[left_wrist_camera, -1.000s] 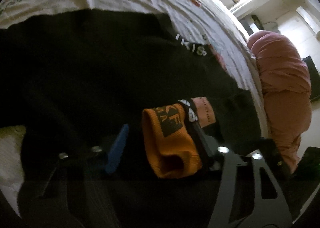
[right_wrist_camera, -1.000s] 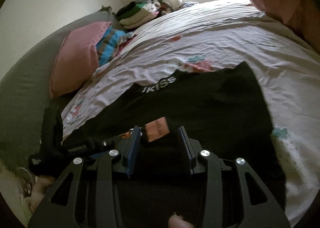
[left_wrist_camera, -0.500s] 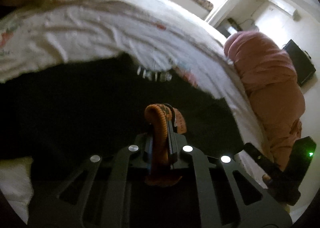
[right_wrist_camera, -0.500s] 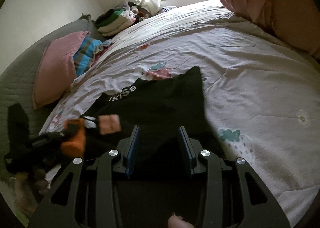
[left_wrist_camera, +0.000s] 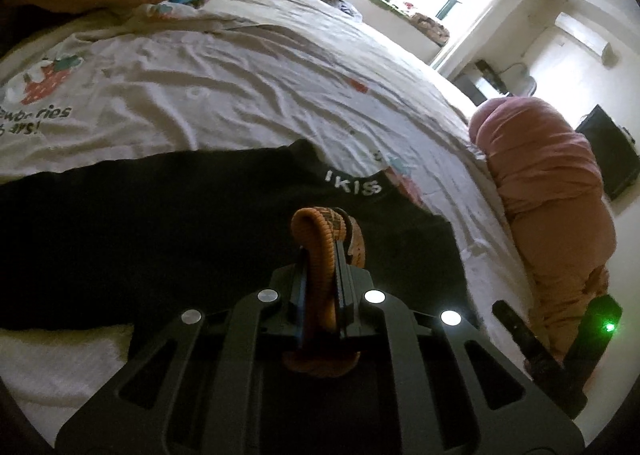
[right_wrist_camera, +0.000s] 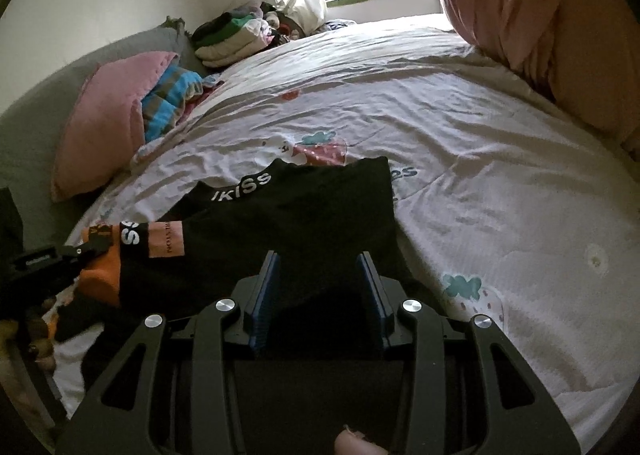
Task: Fold small clothes
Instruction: 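Lay the sleeve across the shirt body with the left tool and open it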
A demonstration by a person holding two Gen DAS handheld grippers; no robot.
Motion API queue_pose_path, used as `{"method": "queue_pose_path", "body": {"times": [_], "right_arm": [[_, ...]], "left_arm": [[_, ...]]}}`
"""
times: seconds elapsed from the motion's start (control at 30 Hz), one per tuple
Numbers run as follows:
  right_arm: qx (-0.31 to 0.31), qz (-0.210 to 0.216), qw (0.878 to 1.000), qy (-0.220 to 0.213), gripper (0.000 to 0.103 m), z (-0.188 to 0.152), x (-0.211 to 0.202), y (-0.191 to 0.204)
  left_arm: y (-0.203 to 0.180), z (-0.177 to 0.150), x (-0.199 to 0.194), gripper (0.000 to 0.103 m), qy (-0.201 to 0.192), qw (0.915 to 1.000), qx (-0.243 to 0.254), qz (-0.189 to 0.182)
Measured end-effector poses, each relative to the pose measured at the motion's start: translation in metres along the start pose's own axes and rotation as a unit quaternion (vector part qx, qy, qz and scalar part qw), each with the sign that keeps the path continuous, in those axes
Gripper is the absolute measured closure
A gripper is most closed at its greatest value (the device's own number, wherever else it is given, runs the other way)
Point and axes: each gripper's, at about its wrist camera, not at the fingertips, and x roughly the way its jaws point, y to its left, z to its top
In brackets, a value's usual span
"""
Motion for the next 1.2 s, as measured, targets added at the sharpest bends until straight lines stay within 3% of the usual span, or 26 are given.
{"method": "queue_pose_path", "body": {"times": [0.13, 0.67, 0.83, 0.93, 1.2], "right_arm": [[-0.004, 0.002, 1.0, 0.005, 0.06, 0.003, 0.007, 0.003], [-0.024, 0.006, 1.0, 0.011, 0.059, 0.016, 0.024, 0.015], [-0.034, 0.004, 0.999, 0.029, 0.059, 0.014, 0.034, 0.017], [-0.041, 0.0, 0.998, 0.047, 0.051, 0.009, 0.041, 0.018], [-0.052, -0.019, 0.995, 0.088, 0.051, -0.002, 0.061, 0.013]], "left_arm": [[0.007, -0.002, 0.003, 0.098, 0.006, 0.9999, -0.005, 0.011], [0.021, -0.002, -0.01, 0.095, -0.007, 0.9987, -0.009, 0.049], [0.017, -0.014, 0.006, 0.095, 0.02, 0.9978, 0.007, 0.063], [0.018, -0.025, 0.018, 0.095, 0.042, 0.996, 0.016, 0.078], [0.03, -0.048, 0.04, 0.091, 0.085, 0.9892, 0.024, 0.117]]}}
